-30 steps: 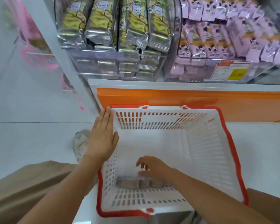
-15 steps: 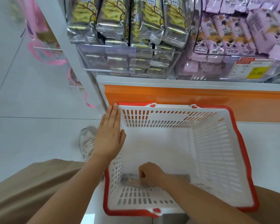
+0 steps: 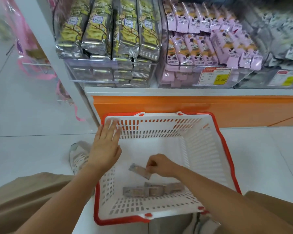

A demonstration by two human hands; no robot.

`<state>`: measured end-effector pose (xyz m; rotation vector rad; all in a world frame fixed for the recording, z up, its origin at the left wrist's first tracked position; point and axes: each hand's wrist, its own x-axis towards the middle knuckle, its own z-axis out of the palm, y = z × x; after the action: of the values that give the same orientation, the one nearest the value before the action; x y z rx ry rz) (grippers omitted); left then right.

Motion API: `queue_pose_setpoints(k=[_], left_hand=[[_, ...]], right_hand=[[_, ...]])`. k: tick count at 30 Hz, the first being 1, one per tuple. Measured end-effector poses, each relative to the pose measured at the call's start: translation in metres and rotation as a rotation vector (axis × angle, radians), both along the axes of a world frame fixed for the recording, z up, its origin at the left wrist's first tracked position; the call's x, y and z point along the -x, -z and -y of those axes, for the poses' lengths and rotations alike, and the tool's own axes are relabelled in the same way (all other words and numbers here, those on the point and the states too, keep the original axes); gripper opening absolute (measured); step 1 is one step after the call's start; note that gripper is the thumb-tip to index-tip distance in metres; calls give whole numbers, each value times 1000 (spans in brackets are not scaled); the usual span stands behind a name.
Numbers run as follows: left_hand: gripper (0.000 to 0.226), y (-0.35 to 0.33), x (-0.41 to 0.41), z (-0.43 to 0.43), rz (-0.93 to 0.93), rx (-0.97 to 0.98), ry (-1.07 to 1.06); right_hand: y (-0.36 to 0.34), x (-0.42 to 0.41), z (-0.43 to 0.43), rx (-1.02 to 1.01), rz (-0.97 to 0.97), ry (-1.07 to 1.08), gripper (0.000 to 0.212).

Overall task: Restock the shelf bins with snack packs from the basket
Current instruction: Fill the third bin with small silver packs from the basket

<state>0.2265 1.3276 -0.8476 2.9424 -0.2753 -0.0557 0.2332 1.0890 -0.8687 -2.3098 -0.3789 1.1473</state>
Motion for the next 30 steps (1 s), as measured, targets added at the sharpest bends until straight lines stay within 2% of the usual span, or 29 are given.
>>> queue_pose_setpoints(k=[3, 5, 9, 12, 15, 18, 20, 24, 30], left_hand=[[64, -5, 1, 23, -135, 143, 265], [59, -13, -1, 44, -196, 261, 351], [38, -47, -14, 79, -135, 433, 281], [33, -74, -21, 96, -202, 541, 226], [29, -95, -23, 112, -325, 723, 169], [24, -115, -21, 132, -410, 811, 183], [26, -127, -19, 144, -440, 944, 148], [26, -156, -13, 164, -458, 1101, 103], [29, -187, -14, 196, -419, 1117, 164]], right_hand=[[-40, -20, 20, -127, 13, 127, 10], [-69, -29, 31, -189, 35, 177, 7], [-113, -36, 56, -294, 118, 265, 9], [-135, -31, 75, -506, 201, 498, 7], [-149, -21, 91, -608, 305, 621, 32], [-159, -8, 102, -656, 376, 651, 39], [-166, 0, 110, -694, 405, 662, 42], [-173, 12, 127, -579, 547, 540, 48], [-202, 19, 150, -555, 722, 554, 30]])
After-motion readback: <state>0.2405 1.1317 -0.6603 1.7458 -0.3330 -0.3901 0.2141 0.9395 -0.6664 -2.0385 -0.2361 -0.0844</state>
